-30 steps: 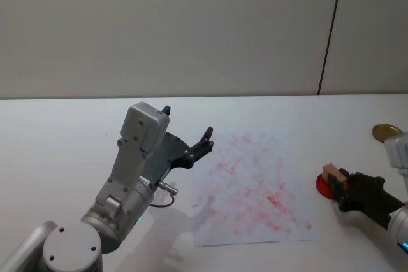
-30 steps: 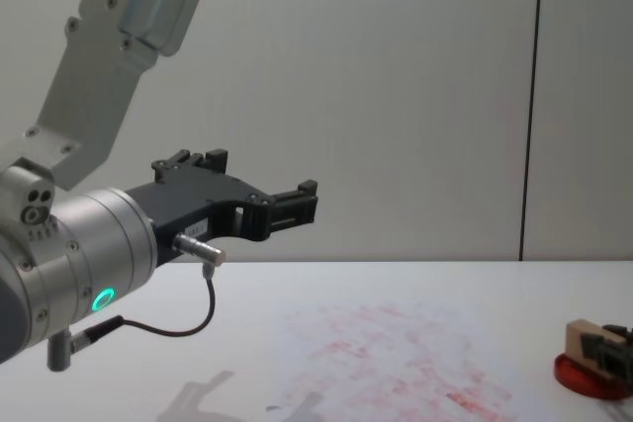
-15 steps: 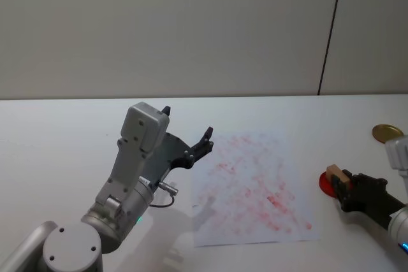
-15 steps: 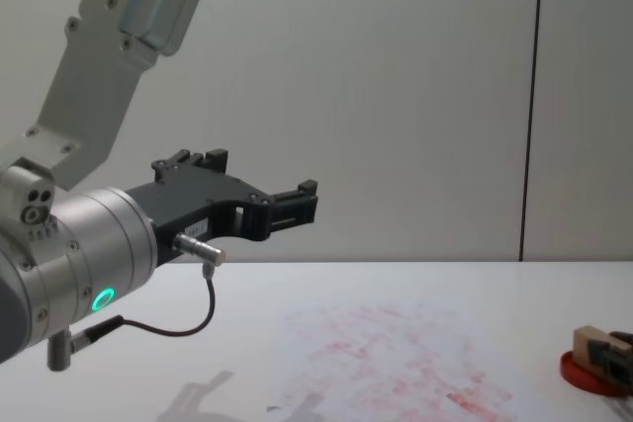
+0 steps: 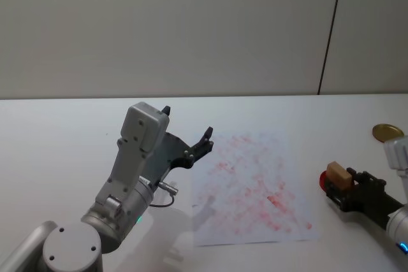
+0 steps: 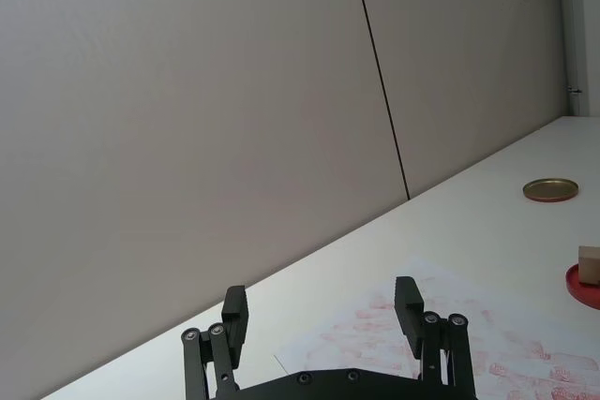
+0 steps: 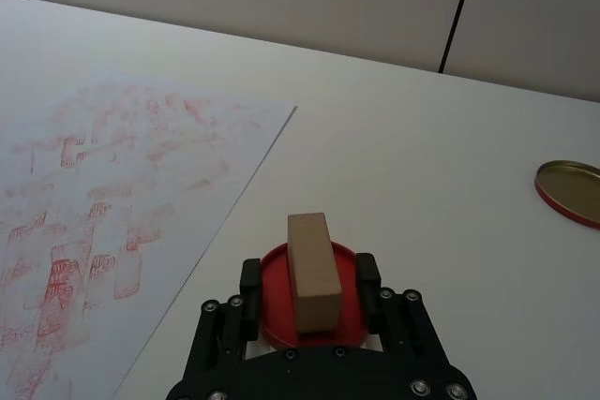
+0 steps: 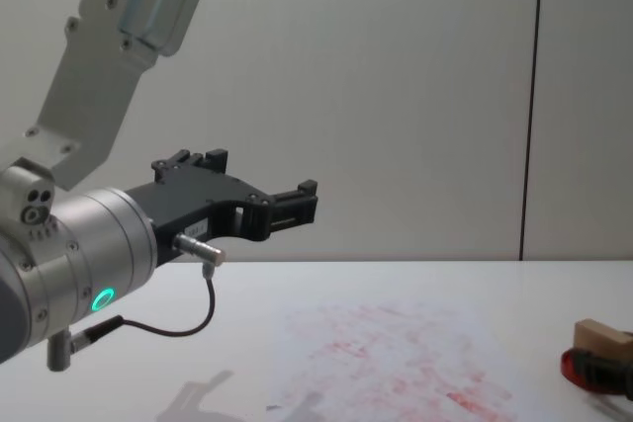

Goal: Use the one hand to pick up the stamp and affix it onto the A4 paper.

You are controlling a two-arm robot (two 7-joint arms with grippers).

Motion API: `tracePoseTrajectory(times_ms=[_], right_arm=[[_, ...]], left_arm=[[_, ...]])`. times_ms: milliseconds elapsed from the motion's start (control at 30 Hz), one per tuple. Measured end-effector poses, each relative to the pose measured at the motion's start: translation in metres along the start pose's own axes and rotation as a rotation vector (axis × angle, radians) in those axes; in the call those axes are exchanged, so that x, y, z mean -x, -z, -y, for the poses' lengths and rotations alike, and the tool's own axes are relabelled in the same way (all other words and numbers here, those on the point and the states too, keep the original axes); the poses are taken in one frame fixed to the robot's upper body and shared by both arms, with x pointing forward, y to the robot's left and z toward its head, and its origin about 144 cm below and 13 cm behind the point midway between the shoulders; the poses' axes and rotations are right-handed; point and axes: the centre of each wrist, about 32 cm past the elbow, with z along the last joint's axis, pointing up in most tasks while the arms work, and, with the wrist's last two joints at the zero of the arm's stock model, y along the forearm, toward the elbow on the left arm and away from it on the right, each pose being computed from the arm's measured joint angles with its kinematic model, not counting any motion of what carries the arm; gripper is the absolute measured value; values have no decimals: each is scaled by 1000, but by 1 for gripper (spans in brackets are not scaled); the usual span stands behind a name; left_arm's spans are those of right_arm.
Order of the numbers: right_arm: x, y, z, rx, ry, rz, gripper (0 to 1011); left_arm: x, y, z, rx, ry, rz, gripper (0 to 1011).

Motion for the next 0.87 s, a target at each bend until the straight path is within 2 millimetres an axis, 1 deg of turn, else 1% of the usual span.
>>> tracePoseTrajectory(times_ms=[33,100,167,233,367,433,500,867], right_arm=[[0,0,0,-4,0,-1,606],[0,-1,0,-11,0,-1,645],[1,-3,0,-24,0,-1,726],[2,-4,1,-35,0,0,765],[3,-10,3,-68,1,5,906],[4,-12,4,-80,2,7,939],[5,-16,6,-102,3,10,998],[10,-31,14,-174,7,16,1001]], left_arm=[[0,0,0,0,0,0,993],[0,0,0,0,0,0,993],[0,0,0,0,0,0,993],[0,0,0,0,0,0,993],[0,0,0,0,0,0,993],[0,0,0,0,0,0,993],[0,0,0,0,0,0,993],[0,0,0,0,0,0,993]])
